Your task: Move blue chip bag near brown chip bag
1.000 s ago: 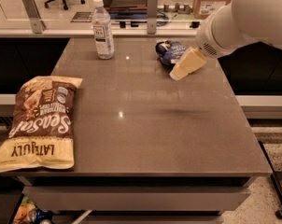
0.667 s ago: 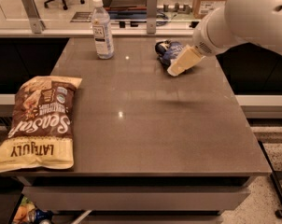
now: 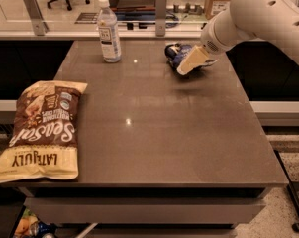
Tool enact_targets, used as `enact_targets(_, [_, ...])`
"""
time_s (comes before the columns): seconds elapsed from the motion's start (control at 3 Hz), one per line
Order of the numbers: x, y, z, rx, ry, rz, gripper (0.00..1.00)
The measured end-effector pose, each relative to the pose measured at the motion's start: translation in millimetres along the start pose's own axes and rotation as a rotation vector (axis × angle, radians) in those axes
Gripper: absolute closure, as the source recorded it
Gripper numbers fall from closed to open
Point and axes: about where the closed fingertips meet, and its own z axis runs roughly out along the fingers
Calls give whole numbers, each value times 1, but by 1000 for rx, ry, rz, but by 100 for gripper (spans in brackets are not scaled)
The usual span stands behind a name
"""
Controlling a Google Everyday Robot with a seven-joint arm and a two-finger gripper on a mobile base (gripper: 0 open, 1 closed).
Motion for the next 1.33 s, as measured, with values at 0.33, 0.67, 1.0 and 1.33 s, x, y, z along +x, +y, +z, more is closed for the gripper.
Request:
enact_targets(0.33, [1,-11,30,-50,13,1,0])
enact_targets(0.67, [4,-11,51,-95,18,3,18])
enact_targets(1.0, [8,-5,67,-137,16,12,42])
enact_targets(1.33, [8,-3,69,-140,17,11,64])
